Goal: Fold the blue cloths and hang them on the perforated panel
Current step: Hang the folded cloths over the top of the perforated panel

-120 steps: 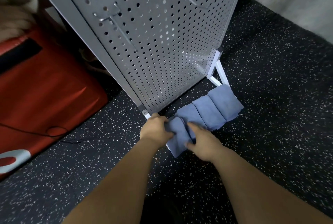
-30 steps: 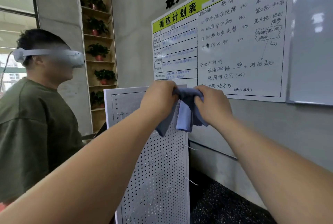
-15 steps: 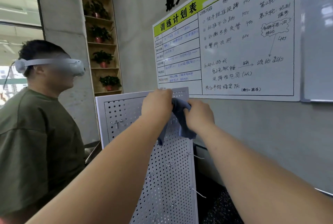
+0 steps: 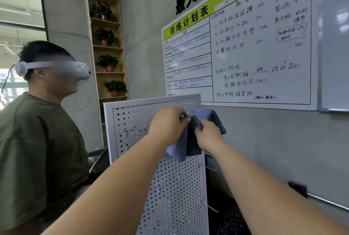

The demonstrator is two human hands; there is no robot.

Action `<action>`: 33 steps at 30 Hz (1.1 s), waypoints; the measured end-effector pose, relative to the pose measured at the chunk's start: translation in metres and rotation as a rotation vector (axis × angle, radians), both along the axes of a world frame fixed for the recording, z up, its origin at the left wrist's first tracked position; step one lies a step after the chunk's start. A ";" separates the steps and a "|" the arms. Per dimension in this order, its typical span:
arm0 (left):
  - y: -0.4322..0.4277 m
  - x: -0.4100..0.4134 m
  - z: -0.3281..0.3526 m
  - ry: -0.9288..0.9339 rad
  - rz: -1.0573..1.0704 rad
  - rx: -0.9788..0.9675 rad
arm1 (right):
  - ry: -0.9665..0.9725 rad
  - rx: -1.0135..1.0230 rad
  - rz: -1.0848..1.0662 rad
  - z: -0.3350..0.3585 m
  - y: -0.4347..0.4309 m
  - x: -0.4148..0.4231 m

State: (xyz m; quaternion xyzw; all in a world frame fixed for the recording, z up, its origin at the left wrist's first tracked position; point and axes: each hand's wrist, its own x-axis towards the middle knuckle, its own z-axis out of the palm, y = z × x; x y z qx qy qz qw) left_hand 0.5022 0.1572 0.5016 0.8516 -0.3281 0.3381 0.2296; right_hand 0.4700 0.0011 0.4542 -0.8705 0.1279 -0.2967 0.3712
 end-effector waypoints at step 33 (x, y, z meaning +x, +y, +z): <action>0.069 -0.108 -0.129 -0.070 -0.170 -0.234 | 0.025 -0.182 0.055 -0.093 0.042 -0.127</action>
